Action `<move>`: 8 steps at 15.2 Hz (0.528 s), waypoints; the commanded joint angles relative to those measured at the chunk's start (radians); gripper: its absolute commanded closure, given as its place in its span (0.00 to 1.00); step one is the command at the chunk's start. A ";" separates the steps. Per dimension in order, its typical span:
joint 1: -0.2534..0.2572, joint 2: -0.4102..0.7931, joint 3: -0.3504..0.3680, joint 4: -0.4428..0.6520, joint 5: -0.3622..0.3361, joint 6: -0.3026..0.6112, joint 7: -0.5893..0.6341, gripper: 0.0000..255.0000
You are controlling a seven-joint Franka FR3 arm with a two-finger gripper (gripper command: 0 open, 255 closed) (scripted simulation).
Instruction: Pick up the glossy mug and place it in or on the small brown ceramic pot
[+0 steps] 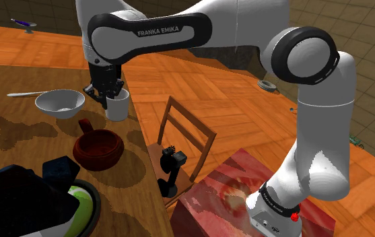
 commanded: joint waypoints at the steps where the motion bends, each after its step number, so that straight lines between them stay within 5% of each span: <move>1: 0.003 -0.003 0.002 0.023 0.002 -0.026 -0.001 1.00; 8: 0.009 -0.013 0.005 0.101 0.008 -0.113 -0.011 1.00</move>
